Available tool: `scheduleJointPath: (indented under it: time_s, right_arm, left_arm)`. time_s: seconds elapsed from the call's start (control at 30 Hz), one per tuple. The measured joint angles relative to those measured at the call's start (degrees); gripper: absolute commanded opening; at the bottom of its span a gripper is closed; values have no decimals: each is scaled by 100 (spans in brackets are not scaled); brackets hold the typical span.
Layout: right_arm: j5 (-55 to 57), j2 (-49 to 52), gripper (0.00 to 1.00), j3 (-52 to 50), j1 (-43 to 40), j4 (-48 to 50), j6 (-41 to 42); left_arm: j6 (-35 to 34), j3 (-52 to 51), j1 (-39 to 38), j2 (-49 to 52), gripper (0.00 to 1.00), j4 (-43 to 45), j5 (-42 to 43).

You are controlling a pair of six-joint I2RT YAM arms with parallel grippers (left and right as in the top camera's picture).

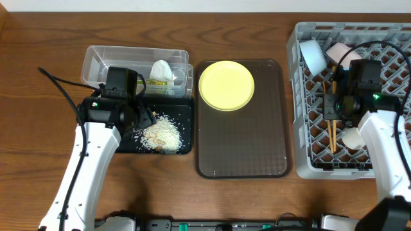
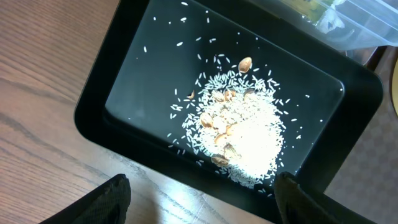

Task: Sort waste into correct bins and load items into the dishwasher rack
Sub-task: 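Insert the second chopstick upright into the rack and release, then reach the right gripper to the yellow plate and grasp its edge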

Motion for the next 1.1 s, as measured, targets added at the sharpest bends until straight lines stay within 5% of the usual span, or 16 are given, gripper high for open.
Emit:
scheduleJointPath:
  time_s: [0.1, 0.4, 0.7, 1.1]
  right_arm:
    - [-15, 83, 30, -2, -9, 57, -66]
    - [-787, -22, 34, -2, 101, 509, 129]
    - [-1606, -35, 36, 7, 1388, 1294, 898]
    - [-656, 1838, 38, 11, 2647, 2225, 2697]
  left_arm:
    - [0, 0, 0, 0, 77, 2, 0]
    - [0, 0, 0, 0, 77, 2, 2]
    - [0, 0, 0, 0, 77, 0, 2]
    - [0, 0, 0, 0, 77, -4, 0]
